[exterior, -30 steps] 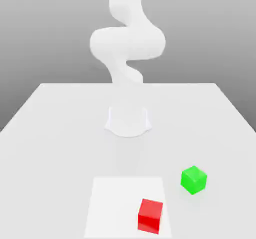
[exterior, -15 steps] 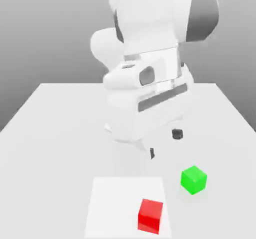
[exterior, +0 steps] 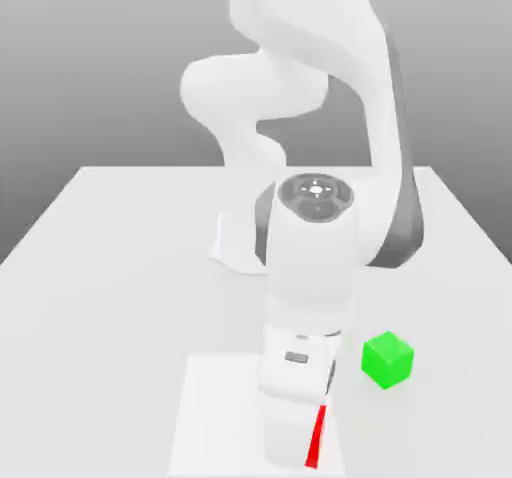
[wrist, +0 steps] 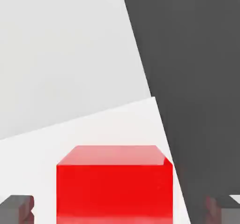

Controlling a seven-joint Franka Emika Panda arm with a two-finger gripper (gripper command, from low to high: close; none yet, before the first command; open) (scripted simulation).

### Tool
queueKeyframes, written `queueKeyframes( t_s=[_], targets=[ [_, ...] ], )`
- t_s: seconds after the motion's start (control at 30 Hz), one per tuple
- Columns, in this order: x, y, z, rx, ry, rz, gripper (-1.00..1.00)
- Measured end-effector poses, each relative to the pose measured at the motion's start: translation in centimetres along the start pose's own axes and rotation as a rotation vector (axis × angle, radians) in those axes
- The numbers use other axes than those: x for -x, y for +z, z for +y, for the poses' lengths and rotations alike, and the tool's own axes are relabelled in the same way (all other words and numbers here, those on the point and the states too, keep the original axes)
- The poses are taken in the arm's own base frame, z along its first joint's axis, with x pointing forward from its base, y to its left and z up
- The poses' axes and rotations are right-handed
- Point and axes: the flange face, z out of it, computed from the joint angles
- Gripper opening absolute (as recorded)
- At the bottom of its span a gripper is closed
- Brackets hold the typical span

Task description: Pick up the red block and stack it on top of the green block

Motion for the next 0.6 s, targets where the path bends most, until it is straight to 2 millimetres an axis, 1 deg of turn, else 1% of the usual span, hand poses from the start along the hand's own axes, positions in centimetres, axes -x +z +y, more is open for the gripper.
queueKeyframes(
  t_s=[0.1,0.13,0.17,0.2,0.33,0.37,0.43,0.5,0.57,0.6],
  targets=[
    [0.0,0.0,0.0,-0.001,0.0,-0.002,-1.0],
    [0.1,0.6,0.0,-0.002,0.0,-0.002,-1.0],
    [0.0,0.2,0.0,-0.001,-0.001,-0.002,-1.0],
    [0.0,-0.6,0.0,0.0,-0.002,-0.001,-1.0],
    [0.0,-5.0,-0.1,-0.002,-0.002,-0.002,-1.0],
    [0.2,-5.7,-1.3,-0.006,-0.016,-0.004,-1.0],
    [0.6,-6.7,-4.7,-0.015,-0.061,-0.008,-1.0],
    [1.2,-7.5,-9.4,-0.019,-0.136,-0.011,-1.0],
    [2.3,-8.3,-13.4,-0.018,-0.201,-0.012,-1.0],
    [3.1,-8.6,-15.0,-0.015,-0.227,-0.01,-1.0]
  ],
)
